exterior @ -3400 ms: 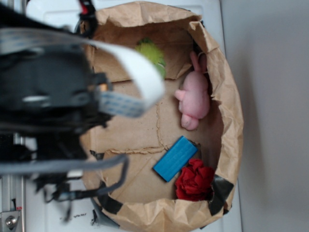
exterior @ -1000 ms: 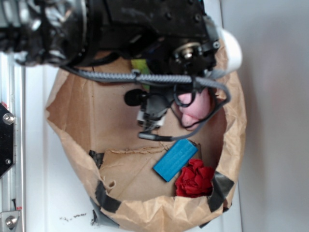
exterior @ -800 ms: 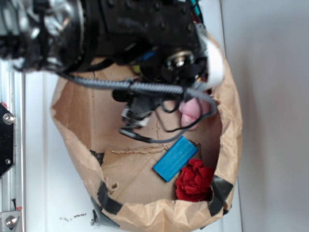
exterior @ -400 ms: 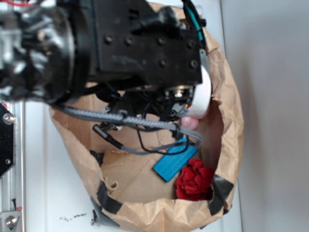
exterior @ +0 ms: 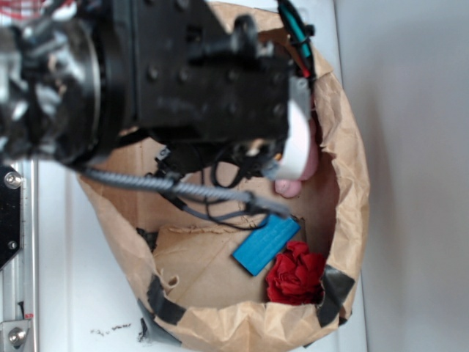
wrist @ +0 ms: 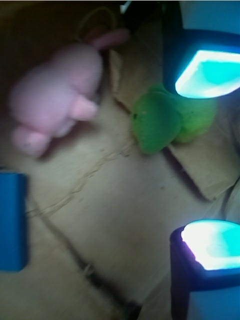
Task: Grab the green animal.
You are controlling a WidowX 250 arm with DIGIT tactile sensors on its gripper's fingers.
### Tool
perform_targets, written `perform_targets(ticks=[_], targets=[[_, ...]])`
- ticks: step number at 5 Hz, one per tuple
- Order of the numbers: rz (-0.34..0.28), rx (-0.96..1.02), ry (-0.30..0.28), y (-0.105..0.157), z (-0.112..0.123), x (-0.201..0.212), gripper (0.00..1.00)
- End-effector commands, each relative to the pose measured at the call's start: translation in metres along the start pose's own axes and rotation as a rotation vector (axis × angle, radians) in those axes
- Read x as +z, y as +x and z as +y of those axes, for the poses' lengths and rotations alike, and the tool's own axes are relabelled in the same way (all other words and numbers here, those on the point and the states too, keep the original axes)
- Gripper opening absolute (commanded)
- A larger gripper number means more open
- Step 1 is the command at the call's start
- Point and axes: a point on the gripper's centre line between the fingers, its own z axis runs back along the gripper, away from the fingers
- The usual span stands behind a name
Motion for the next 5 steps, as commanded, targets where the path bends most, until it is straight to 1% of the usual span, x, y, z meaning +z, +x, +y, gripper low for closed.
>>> perform_targets(ticks=[1, 2, 3, 4, 5], targets=[[0.038, 0.028, 0.059, 0.009, 0.014, -0.004, 1.00], [0.009, 0.021, 0.066, 0.009, 0.008, -0.008, 1.00], [-0.003, 0.038, 0.091, 0.014, 0.014, -0.014, 1.00], [0.019, 0.040, 0.105, 0.016, 0.016, -0.022, 1.00], [0.016, 0.034, 0.104, 0.018, 0.017, -0.023, 1.00]])
